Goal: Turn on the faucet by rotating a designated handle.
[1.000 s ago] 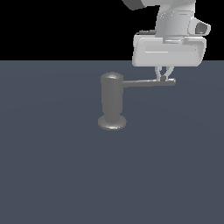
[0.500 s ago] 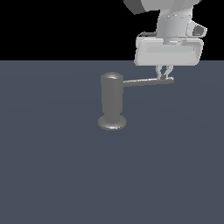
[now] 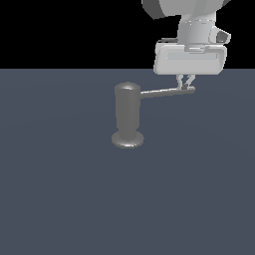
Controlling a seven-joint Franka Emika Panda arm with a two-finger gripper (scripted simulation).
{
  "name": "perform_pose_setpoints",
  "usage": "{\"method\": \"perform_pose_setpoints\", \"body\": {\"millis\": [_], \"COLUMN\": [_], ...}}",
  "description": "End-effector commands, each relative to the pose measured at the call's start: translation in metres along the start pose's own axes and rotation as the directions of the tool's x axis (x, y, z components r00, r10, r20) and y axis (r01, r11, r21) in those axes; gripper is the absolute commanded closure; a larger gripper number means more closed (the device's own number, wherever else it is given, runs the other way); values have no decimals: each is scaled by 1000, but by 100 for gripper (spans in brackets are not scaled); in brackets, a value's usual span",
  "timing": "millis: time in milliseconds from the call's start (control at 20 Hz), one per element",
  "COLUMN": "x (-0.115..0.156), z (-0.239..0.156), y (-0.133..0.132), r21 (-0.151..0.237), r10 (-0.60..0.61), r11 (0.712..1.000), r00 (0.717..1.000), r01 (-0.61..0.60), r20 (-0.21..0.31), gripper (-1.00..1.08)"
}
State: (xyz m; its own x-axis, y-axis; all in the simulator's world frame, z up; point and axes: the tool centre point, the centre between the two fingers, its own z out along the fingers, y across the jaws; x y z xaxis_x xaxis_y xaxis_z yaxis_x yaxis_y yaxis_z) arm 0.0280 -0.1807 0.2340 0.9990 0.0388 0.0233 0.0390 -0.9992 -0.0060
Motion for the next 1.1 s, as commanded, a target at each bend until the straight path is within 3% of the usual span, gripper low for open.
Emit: {"method": "perform_pose_setpoints", "body": {"millis": [0, 1050], "x": [3, 60], "z": [0, 6], "y": [1, 2], "r21": [-1, -3], "r10": [2, 18], "r11": [1000, 1000], "r00": [1000, 1000], "r01": [-2, -18], "r20": [-1, 8], "gripper": [108, 108]}}
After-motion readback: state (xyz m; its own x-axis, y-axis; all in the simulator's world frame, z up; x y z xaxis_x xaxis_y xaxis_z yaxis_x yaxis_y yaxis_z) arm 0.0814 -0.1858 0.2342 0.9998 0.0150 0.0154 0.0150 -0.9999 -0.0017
